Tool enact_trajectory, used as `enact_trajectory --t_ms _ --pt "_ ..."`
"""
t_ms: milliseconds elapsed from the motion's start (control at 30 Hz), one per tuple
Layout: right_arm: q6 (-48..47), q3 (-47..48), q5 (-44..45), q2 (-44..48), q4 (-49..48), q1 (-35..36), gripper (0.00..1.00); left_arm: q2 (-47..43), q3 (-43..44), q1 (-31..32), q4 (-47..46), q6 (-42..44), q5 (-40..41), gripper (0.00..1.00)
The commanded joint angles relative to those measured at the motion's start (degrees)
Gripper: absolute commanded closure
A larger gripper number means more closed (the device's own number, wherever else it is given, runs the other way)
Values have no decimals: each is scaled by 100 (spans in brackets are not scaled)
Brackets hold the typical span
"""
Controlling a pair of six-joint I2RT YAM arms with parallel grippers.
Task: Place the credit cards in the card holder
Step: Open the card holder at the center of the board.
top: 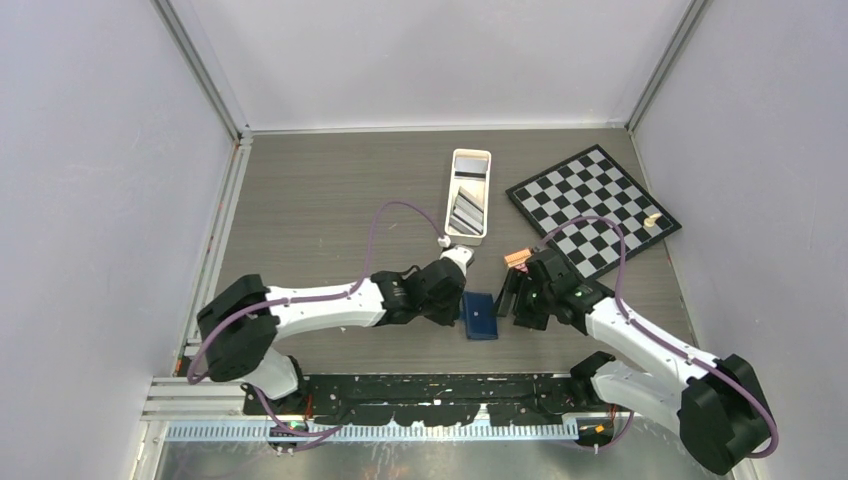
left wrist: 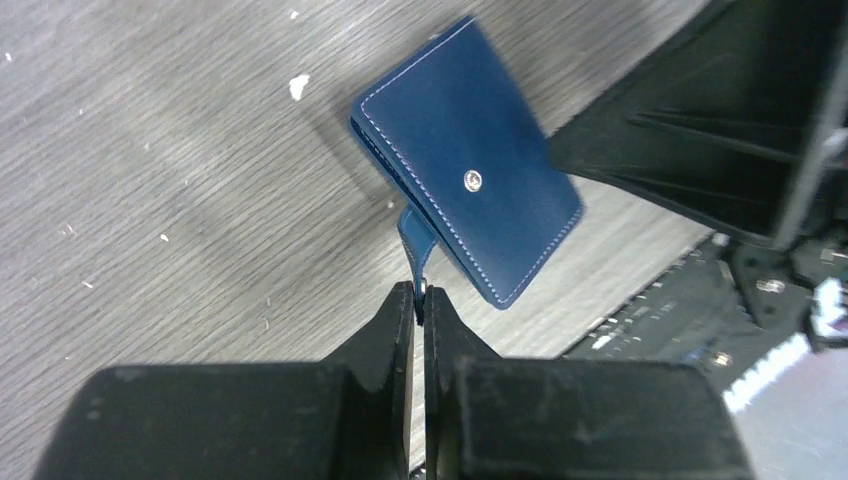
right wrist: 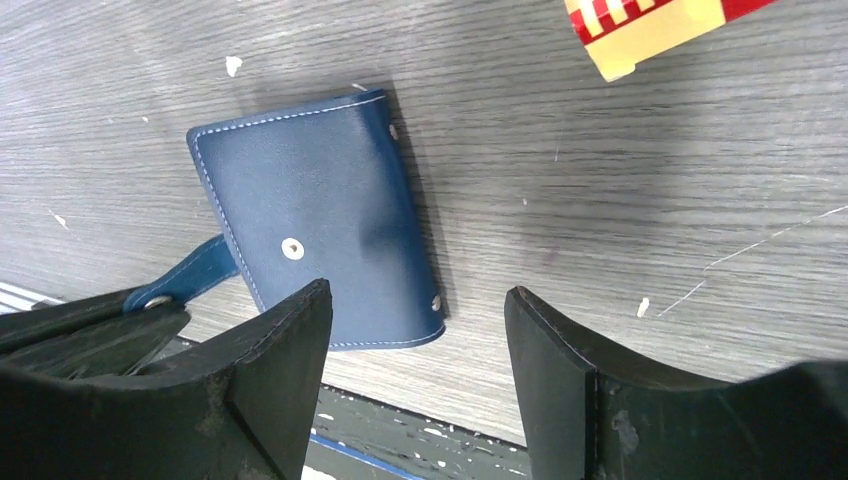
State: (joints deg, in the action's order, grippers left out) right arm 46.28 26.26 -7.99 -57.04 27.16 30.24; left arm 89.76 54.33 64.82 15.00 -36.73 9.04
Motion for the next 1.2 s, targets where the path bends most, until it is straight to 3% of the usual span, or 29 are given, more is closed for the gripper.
enact_trajectory --t_ms 0,233,467,833,1167 --pt "-152 428 168 312 332 -8 31 -654 53 -217 -426 254 -765 100" --pt "466 545 -226 434 117 24 35 -987 0 -394 -356 174 -1199 100" --pt "1014 412 -217 459 -614 587 35 -927 -94 -507 -377 -9 -1357 100" --pt "519 854 559 -75 -72 1170 35 -963 -110 -543 -353 -51 -1360 100" --pt "450 881 781 -367 58 1262 50 -993 -126 -567 -337 -64 -1356 100"
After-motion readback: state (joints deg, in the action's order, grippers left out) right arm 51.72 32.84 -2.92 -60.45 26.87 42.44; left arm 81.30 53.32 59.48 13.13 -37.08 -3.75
